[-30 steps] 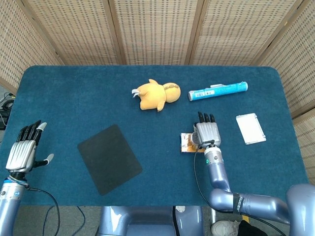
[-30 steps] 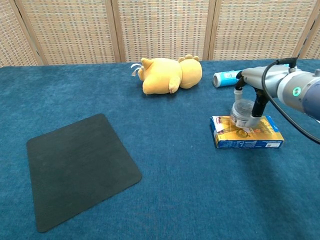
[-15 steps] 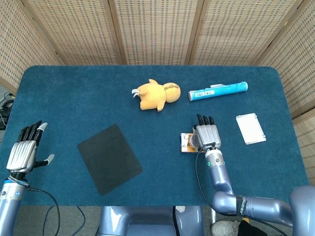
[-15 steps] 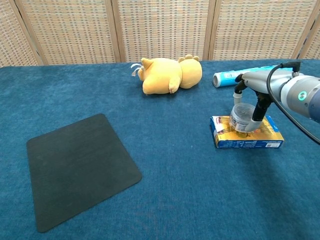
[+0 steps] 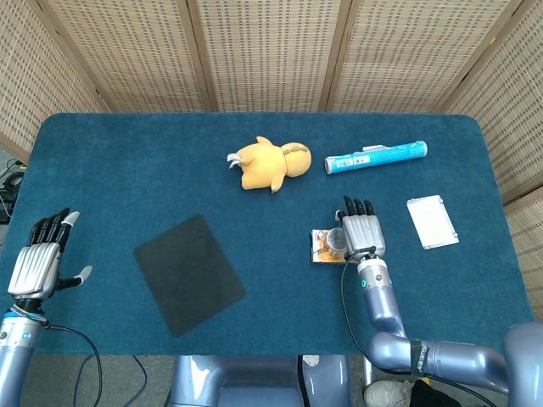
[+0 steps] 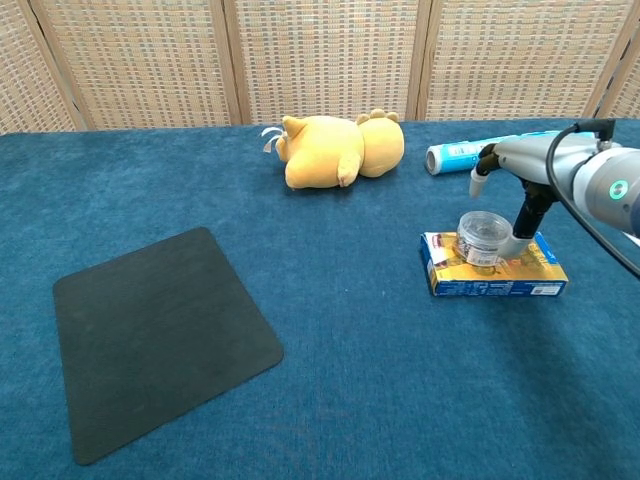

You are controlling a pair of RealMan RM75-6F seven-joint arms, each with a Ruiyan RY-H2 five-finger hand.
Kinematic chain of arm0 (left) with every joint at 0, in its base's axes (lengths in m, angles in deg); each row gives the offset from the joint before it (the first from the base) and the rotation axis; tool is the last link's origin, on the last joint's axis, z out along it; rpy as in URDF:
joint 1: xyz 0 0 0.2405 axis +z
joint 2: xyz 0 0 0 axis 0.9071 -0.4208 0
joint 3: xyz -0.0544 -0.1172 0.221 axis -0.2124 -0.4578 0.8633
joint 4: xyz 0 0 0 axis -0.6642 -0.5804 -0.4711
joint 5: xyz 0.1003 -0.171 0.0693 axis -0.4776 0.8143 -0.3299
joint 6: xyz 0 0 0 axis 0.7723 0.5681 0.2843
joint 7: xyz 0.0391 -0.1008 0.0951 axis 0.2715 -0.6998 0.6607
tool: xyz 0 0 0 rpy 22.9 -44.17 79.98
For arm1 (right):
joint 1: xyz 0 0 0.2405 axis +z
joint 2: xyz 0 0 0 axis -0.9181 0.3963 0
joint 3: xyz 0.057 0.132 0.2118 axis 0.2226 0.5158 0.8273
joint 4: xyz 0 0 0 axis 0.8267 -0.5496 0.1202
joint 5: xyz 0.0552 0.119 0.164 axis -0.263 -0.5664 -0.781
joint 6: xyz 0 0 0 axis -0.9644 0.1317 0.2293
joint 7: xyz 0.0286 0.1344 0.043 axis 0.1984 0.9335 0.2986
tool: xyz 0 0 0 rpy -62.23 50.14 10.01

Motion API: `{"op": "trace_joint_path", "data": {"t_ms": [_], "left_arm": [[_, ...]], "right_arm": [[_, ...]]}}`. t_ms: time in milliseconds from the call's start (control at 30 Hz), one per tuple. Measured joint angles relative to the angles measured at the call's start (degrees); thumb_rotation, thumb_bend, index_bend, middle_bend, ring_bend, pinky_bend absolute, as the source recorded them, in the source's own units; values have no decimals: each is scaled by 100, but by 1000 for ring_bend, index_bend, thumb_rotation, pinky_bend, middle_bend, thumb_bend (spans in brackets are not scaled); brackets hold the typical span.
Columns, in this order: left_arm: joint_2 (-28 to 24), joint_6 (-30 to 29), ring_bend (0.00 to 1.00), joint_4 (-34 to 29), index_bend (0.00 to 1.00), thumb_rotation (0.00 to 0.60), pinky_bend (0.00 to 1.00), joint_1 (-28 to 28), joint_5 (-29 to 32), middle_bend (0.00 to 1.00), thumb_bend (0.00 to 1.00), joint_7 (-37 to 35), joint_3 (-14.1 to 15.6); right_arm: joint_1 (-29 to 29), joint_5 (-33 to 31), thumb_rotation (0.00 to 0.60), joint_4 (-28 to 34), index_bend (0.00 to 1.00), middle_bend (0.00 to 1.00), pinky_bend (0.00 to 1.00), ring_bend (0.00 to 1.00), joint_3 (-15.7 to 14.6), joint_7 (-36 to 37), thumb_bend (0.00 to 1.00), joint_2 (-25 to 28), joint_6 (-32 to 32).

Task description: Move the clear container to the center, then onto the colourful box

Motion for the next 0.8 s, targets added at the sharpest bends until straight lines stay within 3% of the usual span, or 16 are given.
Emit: {"op": "trace_joint_path", "data": {"t_ms": [367,567,800], "left_arm": [[-18,-193,0,21,0,600,0,135,-105,0,253,5,59],[1,-320,0,32,0,600,0,221,-273,0,223,64,150],[103,-560,0,106,0,600,0,414,-490,0,224,128,315]], "right_arm": [[-521,959,600,782,138,0,0,0,-240,526,0,710,477],[-1061,1929,600,903,10,0,0,0,-642,1386,0,1026,691],[-1929,3290,600,448,0,0,0,0,-1242,2781,0,1224,1157]]}}
